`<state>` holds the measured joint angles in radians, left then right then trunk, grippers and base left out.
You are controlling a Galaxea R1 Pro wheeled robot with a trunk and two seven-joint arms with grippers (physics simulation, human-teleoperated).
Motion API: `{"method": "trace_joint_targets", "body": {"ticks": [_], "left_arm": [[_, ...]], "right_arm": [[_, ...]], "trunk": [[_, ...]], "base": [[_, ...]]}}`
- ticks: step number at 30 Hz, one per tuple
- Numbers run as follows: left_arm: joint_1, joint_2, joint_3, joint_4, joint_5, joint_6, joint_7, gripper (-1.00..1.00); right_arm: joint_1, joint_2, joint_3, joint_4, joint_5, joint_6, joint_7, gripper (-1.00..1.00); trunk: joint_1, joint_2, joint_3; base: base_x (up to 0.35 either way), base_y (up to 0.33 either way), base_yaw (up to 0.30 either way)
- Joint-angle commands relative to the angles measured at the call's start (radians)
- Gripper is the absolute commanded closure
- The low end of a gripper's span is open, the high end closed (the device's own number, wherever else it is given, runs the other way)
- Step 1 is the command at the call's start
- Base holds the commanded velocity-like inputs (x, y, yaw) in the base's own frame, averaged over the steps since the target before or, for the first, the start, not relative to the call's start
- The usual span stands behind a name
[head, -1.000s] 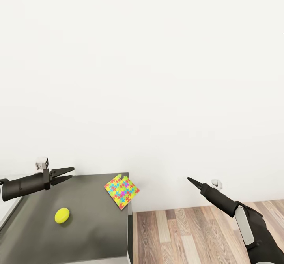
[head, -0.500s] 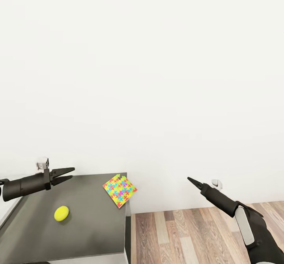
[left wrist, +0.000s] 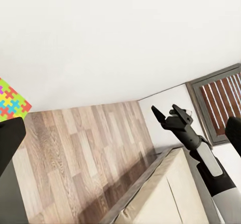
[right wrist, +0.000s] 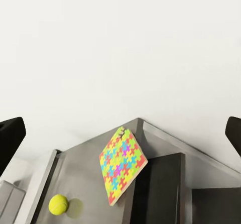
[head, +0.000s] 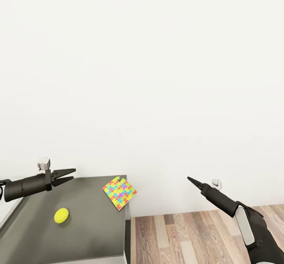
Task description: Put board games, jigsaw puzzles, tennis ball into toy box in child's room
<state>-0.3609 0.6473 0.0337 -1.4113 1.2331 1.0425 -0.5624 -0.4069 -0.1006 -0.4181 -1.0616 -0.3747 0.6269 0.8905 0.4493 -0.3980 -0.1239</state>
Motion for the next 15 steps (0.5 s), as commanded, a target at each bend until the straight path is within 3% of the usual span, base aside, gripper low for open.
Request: {"method": "trace_joint_targets", "body": {"ticks": [1,7,15], "left_arm": [[-0.001,0.000,0.000,0.000,-0.004,0.005,-0.005,-1.00],[-0.001,0.000,0.000,0.001,-0.004,0.005,-0.005,-1.00],[-0.001,0.000,-0.001,0.001,-0.004,0.005,-0.005,-1.00]], "right_arm": [[-0.001,0.000,-0.001,0.000,-0.004,0.007,0.001,-1.00],[-0.001,0.000,-0.002,0.001,-0.004,0.006,0.002,-1.00],[-0.001,0.001,-0.002,0.002,-0.004,0.005,0.001,-1.00]], "trunk": [[0.001,-0.002,0.000],[0.001,-0.002,0.010],[0.001,-0.002,0.023]], "base": [[0.000,-0.029,0.000],[0.034,-0.109,0.000],[0.145,-0.170,0.006]]}}
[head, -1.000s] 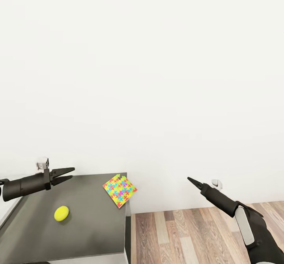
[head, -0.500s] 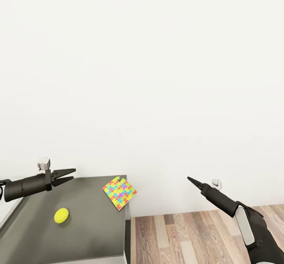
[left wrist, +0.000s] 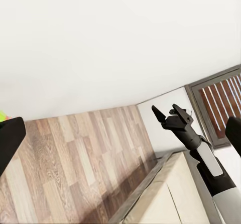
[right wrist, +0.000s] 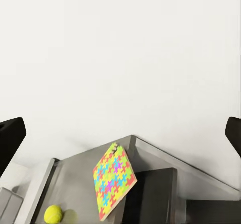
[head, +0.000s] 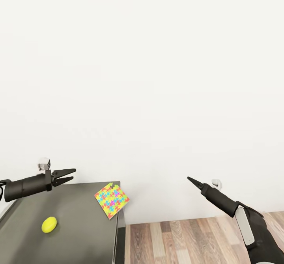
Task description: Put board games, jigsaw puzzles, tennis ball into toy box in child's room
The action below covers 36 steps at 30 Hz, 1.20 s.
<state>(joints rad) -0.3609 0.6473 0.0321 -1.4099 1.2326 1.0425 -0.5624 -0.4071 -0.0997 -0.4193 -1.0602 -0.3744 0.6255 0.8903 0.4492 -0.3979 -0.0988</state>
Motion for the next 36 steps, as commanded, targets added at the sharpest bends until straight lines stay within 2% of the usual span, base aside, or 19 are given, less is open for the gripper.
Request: {"method": "trace_joint_targets", "body": {"ticks": [1,12,29,36], "left_arm": [[-0.001,0.000,0.001,0.000,-0.004,0.005,-0.005,-1.00],[-0.001,0.000,0.001,0.000,-0.004,0.005,-0.005,-1.00],[-0.001,-0.003,0.000,0.000,-0.004,0.005,-0.005,-1.00],[-0.001,-0.003,0.000,0.000,-0.004,0.005,-0.005,-1.00]], "right_arm": [[-0.001,0.000,-0.001,0.000,-0.004,0.007,0.001,-1.00],[-0.001,0.000,-0.001,0.000,-0.004,0.006,0.000,-1.00],[-0.001,0.000,0.000,0.000,-0.004,0.008,0.001,-1.00],[-0.001,0.000,-0.001,0.000,-0.004,0.007,0.004,-1.00]], "trunk": [[0.001,-0.002,0.000],[0.001,-0.002,0.015],[0.001,-0.002,0.017],[0.001,-0.002,0.020]], "base": [[0.079,-0.086,0.040],[0.102,-0.101,0.095],[0.043,-0.108,0.017],[0.004,-0.080,0.192]]}}
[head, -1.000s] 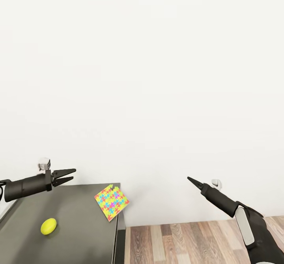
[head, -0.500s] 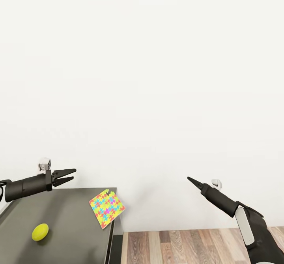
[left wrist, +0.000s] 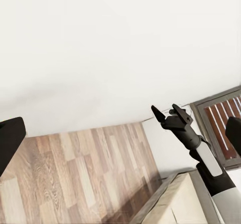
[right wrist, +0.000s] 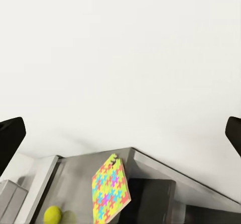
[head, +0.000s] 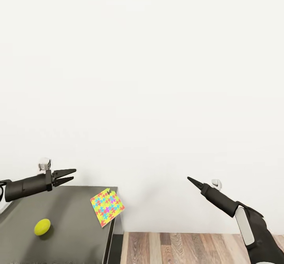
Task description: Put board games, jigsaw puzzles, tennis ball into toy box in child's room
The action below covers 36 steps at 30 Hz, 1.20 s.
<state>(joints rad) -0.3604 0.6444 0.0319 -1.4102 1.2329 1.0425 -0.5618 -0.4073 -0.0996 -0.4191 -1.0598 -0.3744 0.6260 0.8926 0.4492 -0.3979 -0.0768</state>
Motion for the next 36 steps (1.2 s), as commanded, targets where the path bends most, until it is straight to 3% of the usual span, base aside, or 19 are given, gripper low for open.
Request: {"method": "trace_joint_targets", "body": {"ticks": [1,17,36], "left_arm": [[-0.002,0.000,0.000,0.000,-0.004,0.005,-0.005,-1.00],[-0.002,0.000,0.000,0.000,-0.004,0.005,-0.005,-1.00],[-0.002,0.000,0.002,0.000,-0.004,0.005,-0.006,-1.00]], "right_arm": [[-0.001,0.000,-0.001,0.000,-0.004,0.006,0.001,-1.00],[-0.001,0.000,-0.001,0.000,-0.004,0.006,0.002,-1.00],[-0.001,0.000,-0.002,0.001,-0.004,0.007,-0.004,-1.00]], "trunk": [[0.001,-0.002,-0.002],[0.001,-0.002,0.001],[0.001,-0.002,0.001]], "base": [[0.068,-0.024,0.247],[0.081,-0.014,0.185],[0.002,-0.001,0.016]]}}
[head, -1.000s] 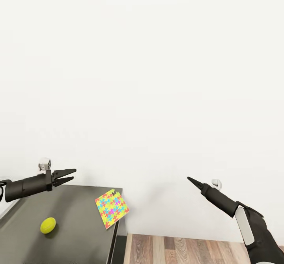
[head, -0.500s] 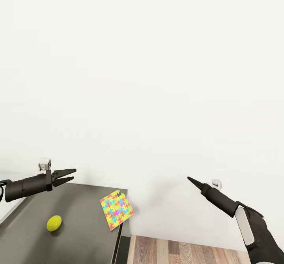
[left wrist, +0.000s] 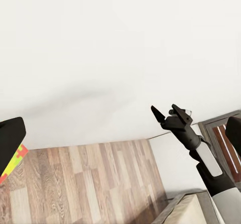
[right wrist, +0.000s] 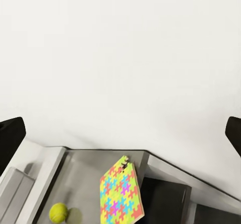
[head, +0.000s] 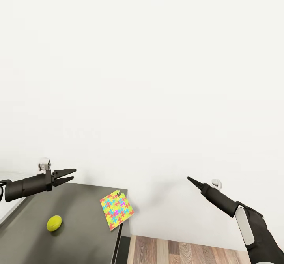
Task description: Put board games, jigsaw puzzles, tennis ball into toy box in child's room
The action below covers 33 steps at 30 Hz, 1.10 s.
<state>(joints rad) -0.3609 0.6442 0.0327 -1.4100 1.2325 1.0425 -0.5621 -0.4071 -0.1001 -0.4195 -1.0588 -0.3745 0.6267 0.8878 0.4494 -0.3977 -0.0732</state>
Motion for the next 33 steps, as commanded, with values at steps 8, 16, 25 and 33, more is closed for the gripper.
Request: {"method": "trace_joint_targets", "body": {"ticks": [8,16,25,33], "left_arm": [[-0.001,0.000,0.001,0.000,-0.004,0.005,-0.005,-1.00],[-0.001,0.000,0.001,0.000,-0.004,0.005,-0.006,-1.00],[-0.001,0.001,0.005,0.000,-0.001,0.005,-0.007,-1.00],[-0.001,0.002,0.000,0.000,0.023,0.005,-0.007,-1.00]], "right_arm": [[-0.001,0.000,-0.003,0.022,-0.004,0.005,-0.006,-1.00],[-0.002,0.001,-0.004,0.065,-0.003,0.003,-0.008,-1.00],[-0.013,0.003,0.001,0.092,0.006,0.010,-0.014,-1.00],[-0.070,0.003,0.005,0.215,0.009,0.013,-0.050,-1.00]], "trunk": [[0.001,-0.002,-0.002],[0.027,-0.051,-0.024],[0.062,-0.114,-0.052],[0.093,-0.170,-0.077]], "base": [[0.000,0.000,0.000],[0.000,0.000,0.000],[0.000,0.000,0.000],[0.000,0.000,0.000]]}}
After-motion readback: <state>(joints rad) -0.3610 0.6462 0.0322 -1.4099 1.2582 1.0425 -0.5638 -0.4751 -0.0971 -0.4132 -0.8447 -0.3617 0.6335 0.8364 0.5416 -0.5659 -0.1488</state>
